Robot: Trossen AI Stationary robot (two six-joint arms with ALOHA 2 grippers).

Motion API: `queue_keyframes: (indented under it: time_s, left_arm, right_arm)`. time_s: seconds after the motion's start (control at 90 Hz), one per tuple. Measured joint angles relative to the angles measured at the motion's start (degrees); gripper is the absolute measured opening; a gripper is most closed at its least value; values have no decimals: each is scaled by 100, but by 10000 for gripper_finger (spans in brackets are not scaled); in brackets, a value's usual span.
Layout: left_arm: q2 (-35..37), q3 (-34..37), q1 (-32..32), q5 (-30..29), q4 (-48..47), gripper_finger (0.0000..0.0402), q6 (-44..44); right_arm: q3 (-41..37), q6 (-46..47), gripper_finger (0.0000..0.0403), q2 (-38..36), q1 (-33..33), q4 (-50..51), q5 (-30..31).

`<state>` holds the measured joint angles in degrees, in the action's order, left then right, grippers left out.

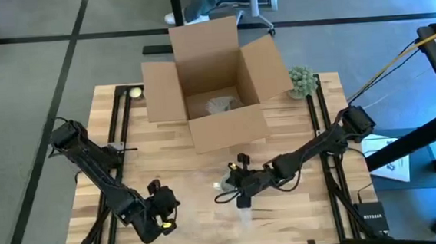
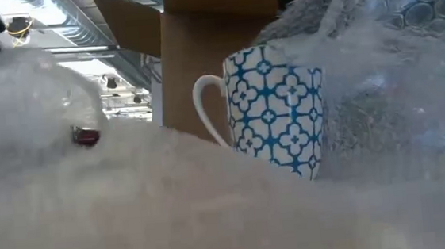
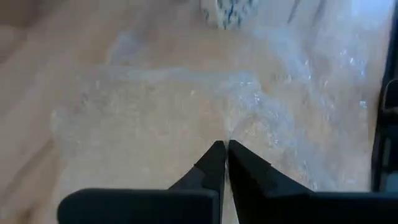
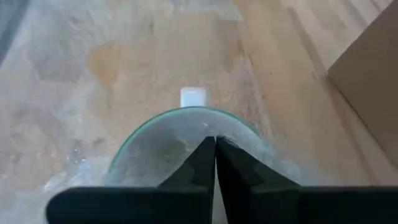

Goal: Wrap mug
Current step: Wrap the white patterned mug with the transparent bubble wrap

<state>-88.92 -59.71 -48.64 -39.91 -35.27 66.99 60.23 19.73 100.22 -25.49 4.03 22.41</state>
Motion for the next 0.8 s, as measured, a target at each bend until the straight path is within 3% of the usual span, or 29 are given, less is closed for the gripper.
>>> queue_keyframes:
  time_s: [0.178, 0.333, 0.611, 0.8]
  left_arm:
    - [24, -176, 312, -589, 902, 0, -1200]
    - [-124, -176, 762, -629, 2198, 0, -2462]
    - [-827, -176, 1678, 426, 4440, 0, -4091]
    - [-1399, -176, 2061, 712, 4621, 0, -4089]
  right_arm:
    - [0, 73, 1, 0, 2, 63, -166]
    - [1, 86, 1, 0, -3, 315, -411]
    - [7, 89, 1, 0, 2, 331, -498]
    - [7, 87, 1, 0, 2, 313, -501]
